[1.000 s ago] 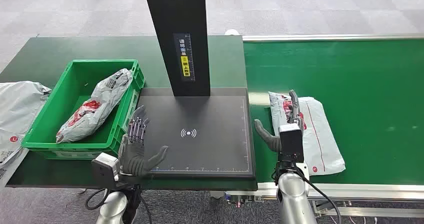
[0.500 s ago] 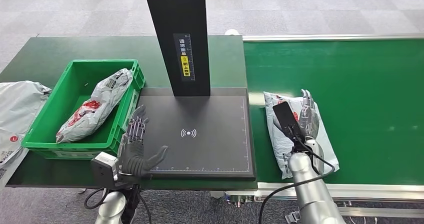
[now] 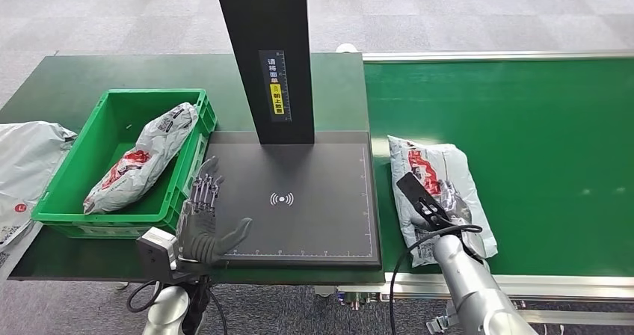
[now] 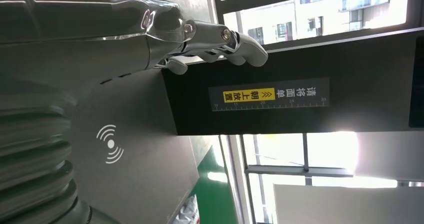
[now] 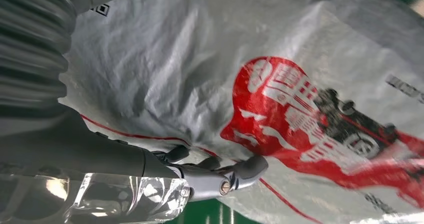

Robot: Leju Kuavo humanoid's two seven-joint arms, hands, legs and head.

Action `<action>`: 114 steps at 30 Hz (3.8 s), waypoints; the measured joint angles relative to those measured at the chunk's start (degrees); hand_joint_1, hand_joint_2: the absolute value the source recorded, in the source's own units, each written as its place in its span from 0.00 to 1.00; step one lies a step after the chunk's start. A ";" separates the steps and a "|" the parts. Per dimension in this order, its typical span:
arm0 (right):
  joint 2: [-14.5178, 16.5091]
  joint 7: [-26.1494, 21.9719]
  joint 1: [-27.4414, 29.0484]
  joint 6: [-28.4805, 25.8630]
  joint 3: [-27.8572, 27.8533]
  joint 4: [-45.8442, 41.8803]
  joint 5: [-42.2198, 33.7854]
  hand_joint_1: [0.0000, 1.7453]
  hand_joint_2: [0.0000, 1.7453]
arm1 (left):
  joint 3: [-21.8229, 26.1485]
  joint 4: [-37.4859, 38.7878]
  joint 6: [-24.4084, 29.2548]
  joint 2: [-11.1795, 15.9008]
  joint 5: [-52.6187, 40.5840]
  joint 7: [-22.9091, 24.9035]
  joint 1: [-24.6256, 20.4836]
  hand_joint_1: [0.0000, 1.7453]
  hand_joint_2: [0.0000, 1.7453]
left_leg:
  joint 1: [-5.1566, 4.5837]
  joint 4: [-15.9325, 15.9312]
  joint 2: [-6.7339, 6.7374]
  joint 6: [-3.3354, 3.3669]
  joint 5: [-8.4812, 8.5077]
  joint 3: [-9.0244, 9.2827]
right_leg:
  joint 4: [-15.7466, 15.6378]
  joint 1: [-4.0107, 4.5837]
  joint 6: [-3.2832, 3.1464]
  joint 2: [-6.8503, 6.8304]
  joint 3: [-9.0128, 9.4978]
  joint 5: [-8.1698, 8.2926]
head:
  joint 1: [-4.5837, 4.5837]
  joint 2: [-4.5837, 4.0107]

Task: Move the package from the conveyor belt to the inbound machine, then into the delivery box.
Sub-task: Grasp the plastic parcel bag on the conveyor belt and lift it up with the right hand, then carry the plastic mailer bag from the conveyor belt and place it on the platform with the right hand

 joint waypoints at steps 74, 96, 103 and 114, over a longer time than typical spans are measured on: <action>2.65 -33.94 5.16 -14.97 34.01 -27.48 6.79 1.00 1.00 | -2.05 -0.29 1.76 1.69 3.63 -2.64 -0.46 0.00 1.00 | 0.02 -0.02 0.00 -0.02 0.02 -0.09 | 0.03 0.04 -0.01 0.01 -0.08 0.00 | 0.00 0.00; 4.78 -28.56 -4.55 -18.91 49.83 -1.64 5.54 0.00 1.00 | -2.50 1.09 1.33 2.05 3.96 -1.60 -1.46 0.00 1.00 | 0.02 0.00 0.06 -0.04 0.06 0.05 | 0.02 0.04 -0.04 0.07 0.02 0.06 | -0.01 0.00; 4.58 -38.00 -3.23 -27.79 47.19 -2.98 -1.79 0.00 1.00 | -2.96 1.90 0.56 2.05 3.96 -2.05 -2.34 0.00 1.00 | 0.02 0.02 0.06 -0.03 0.04 0.03 | 0.01 0.03 -0.04 0.07 -0.01 0.06 | -0.01 0.00; 4.10 -44.94 -0.34 -26.37 41.96 -8.86 -14.25 0.00 1.00 | -3.20 3.10 1.64 2.05 2.35 -2.77 -2.55 0.00 1.00 | 0.02 0.01 0.06 -0.03 0.04 0.01 | 0.01 0.04 -0.04 0.08 -0.04 0.05 | -0.01 0.00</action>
